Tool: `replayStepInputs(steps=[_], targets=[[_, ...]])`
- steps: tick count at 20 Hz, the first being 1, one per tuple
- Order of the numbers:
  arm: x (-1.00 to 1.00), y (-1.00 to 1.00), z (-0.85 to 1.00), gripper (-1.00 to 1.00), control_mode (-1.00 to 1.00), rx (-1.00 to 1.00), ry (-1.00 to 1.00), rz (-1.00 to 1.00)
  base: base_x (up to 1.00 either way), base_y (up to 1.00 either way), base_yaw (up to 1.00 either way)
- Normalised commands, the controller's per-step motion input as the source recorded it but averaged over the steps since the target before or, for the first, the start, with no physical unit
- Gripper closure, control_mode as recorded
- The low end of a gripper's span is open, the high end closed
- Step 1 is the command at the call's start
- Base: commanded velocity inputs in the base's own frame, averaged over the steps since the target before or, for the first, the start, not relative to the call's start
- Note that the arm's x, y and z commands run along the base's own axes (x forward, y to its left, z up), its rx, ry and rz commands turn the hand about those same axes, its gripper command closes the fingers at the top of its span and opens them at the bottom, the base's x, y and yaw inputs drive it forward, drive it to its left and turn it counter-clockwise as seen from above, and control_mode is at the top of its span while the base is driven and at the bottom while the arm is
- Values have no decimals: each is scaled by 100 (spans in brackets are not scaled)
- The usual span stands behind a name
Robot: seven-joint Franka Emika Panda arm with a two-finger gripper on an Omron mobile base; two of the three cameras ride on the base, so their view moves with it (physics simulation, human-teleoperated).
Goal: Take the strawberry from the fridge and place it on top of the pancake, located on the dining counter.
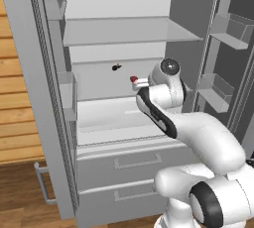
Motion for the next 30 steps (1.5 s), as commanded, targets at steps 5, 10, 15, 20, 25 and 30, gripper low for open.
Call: replayStepInputs(steps=[5,10,15,20,25,30], targets=[[65,0,0,-100,-100,0,0,0,0,0,0],[53,0,-1,-100,-100,0,0,0,0,0,0],[40,4,-18,-100,-100,-2,0,0,0,0,0],[20,4,-30,-100,-100,-5,0,0,0,0,0],[33,1,-6,-100,-100,0,0,0,0,0,0],[32,0,0,-100,-100,0,1,0,0,0,0]])
